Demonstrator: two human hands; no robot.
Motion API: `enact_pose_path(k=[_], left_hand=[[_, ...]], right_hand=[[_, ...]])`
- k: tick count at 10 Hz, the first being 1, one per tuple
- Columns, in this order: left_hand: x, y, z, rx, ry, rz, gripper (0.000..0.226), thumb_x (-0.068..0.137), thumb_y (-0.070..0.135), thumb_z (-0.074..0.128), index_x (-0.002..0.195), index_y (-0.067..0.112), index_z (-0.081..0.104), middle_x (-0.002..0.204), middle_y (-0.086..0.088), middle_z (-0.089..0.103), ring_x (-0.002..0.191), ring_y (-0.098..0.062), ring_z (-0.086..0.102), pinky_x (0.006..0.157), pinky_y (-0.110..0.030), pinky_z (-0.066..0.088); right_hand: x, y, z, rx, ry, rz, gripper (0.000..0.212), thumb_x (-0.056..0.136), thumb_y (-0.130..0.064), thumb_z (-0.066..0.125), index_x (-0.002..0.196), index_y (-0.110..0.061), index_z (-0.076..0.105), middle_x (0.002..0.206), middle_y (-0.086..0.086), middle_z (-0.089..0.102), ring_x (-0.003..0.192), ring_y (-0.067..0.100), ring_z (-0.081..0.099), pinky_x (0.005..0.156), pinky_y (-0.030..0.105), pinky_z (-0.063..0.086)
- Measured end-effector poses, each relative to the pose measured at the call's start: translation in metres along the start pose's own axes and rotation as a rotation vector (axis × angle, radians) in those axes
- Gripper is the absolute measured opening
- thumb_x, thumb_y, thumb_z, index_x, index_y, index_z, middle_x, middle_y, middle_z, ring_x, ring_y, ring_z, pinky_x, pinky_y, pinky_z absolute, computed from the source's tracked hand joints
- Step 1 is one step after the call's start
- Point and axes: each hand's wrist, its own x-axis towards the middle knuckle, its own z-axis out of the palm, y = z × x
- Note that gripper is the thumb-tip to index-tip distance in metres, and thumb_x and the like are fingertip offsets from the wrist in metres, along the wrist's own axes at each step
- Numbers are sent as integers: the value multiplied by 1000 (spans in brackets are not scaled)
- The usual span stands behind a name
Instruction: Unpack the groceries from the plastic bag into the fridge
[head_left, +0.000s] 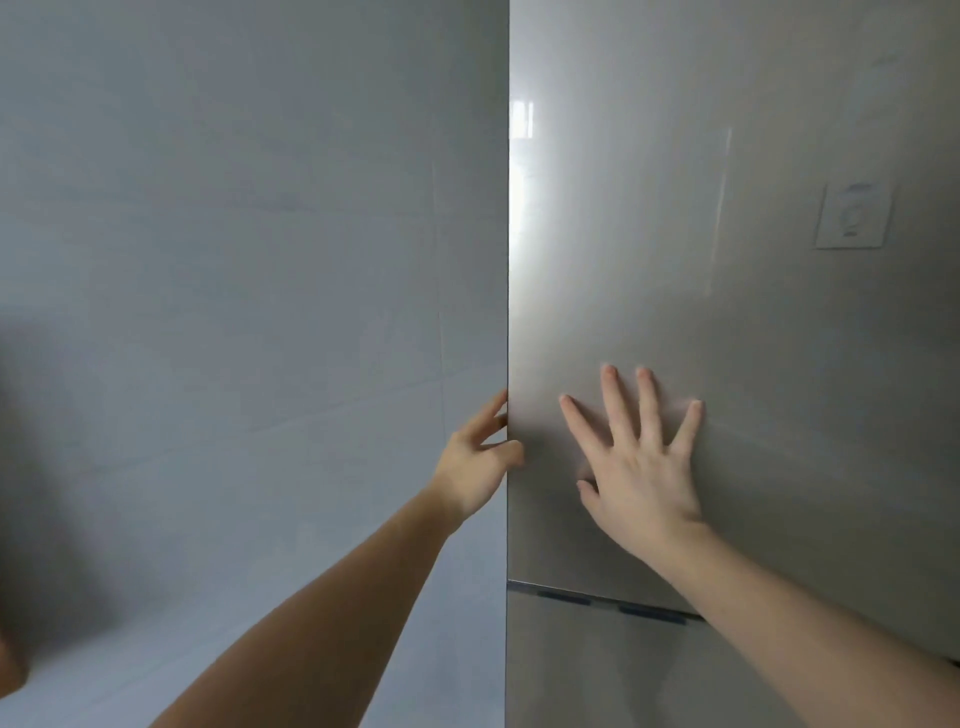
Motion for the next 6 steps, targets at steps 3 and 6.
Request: enact_pose_path(k=[3, 6], left_hand=[[6, -14, -10, 146, -132, 33, 77, 91, 10, 56, 144, 53, 20, 130, 27, 42, 118, -8, 51, 86, -19, 48], [-45, -17, -2, 655, -199, 19, 93, 90, 29, 59, 153, 31, -9, 162, 4, 11, 143, -24, 27, 111, -33, 33]], right_hand=[[2, -4, -8, 1, -59, 47, 95, 66, -47, 72, 149, -32, 29, 160, 15, 12, 145, 45, 7, 103, 75, 14], [-46, 1, -43, 420, -228, 142, 89, 84, -42, 60, 153, -32, 4, 161, 2, -9, 148, 27, -3, 120, 46, 11]])
